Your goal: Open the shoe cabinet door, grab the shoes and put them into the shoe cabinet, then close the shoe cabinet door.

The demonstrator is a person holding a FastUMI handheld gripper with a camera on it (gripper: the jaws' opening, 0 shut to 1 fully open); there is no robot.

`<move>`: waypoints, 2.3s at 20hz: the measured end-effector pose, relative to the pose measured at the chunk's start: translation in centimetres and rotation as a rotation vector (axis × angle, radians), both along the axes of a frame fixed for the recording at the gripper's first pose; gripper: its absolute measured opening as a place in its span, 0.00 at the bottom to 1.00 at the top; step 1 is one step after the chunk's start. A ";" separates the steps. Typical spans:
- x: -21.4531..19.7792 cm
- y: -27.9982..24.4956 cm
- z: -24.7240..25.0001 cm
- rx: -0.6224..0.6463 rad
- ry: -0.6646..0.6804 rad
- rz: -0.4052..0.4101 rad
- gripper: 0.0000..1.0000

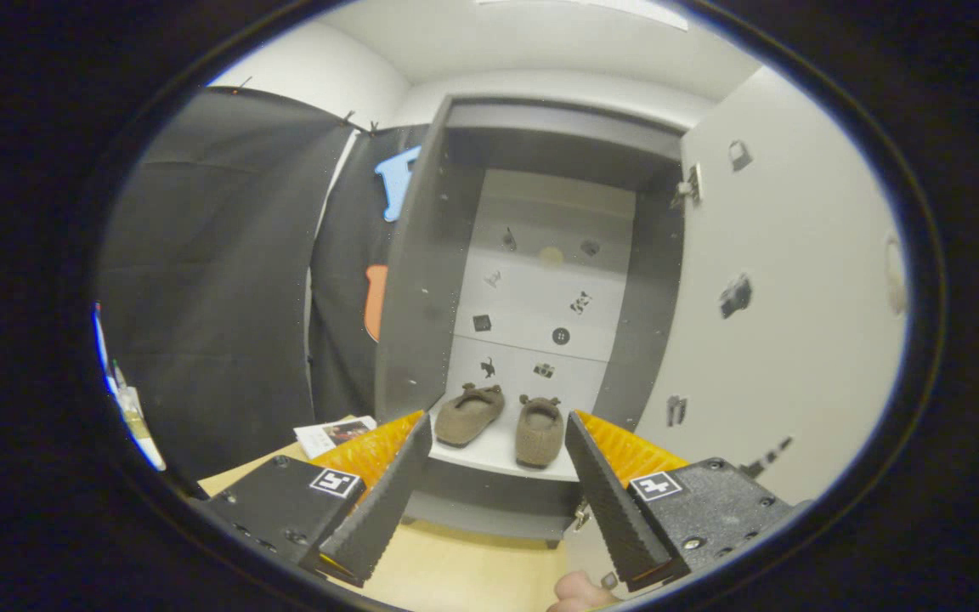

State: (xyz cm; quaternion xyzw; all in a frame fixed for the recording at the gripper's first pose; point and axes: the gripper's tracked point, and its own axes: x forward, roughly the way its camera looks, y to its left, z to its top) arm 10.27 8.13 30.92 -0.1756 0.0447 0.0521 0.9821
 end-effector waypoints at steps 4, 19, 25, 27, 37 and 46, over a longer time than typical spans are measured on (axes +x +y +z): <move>-7.2 -1.9 2.0 -0.011 -0.018 -0.041 1.00; -19.9 -27.9 11.7 0.232 -0.118 -0.211 1.00; -15.6 -41.6 12.2 0.085 -0.170 -0.247 1.00; -14.6 -42.6 10.3 0.043 -0.123 -0.229 0.99; -8.1 -38.0 5.8 0.090 -0.006 -0.075 0.99; -5.5 -28.4 4.7 0.166 0.009 0.088 0.93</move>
